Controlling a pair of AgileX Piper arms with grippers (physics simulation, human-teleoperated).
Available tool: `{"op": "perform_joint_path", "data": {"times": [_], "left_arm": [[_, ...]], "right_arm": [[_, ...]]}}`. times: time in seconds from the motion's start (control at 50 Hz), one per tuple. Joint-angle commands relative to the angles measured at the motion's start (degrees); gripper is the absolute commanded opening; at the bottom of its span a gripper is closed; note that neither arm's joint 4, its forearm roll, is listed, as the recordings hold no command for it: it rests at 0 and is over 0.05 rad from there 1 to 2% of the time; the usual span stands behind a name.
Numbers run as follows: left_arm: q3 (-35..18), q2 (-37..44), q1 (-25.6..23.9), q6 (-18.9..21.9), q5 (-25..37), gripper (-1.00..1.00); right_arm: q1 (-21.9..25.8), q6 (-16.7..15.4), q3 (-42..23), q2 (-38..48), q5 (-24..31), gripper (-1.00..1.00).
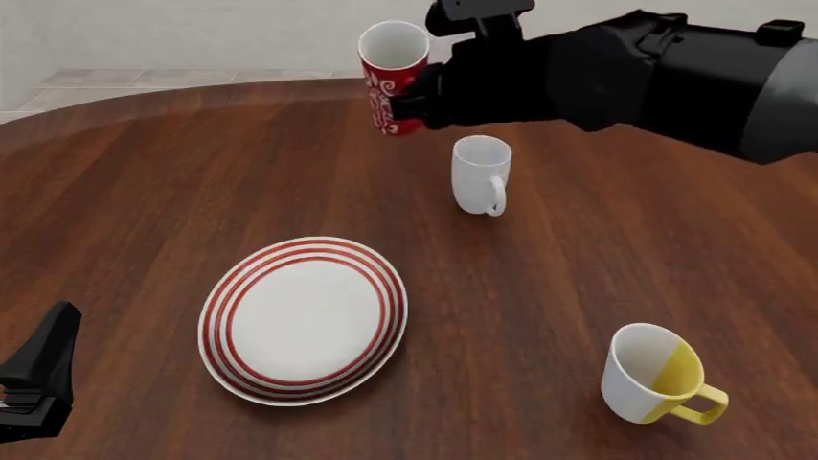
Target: Pick up the red mug and put it on the plate
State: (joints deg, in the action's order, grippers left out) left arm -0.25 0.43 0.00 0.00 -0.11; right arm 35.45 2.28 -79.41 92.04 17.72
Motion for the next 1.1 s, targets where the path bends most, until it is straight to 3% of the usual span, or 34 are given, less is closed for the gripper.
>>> {"op": "perform_joint_path", "data": {"times": [0.02, 0.34, 0.6, 0.8, 0.84, 1.1], "left_arm": [[0.0, 0.0, 0.0, 0.0, 0.0, 1.00], [0.0, 0.0, 0.0, 0.0, 0.0, 1.00], [0.0, 0.0, 0.0, 0.0, 0.0, 1.00], [0.0, 0.0, 0.0, 0.0, 0.0, 1.00], [0.0, 0.0, 0.0, 0.0, 0.0, 1.00], [0.0, 0.0, 0.0, 0.0, 0.0, 1.00]], "right_arm": [[3.0, 1.4, 2.2, -3.8, -0.1, -1.00], [9.8, 3.2, 5.1, -8.0, 0.7, -1.00], [13.6, 5.0, 7.0, -9.3, 0.6, -1.00], [13.6, 5.0, 7.0, -9.3, 0.6, -1.00], [17.0, 6.9, 8.7, -10.1, 0.4, -1.00], [19.5, 7.4, 10.2, -11.9, 0.7, -1.00]]}}
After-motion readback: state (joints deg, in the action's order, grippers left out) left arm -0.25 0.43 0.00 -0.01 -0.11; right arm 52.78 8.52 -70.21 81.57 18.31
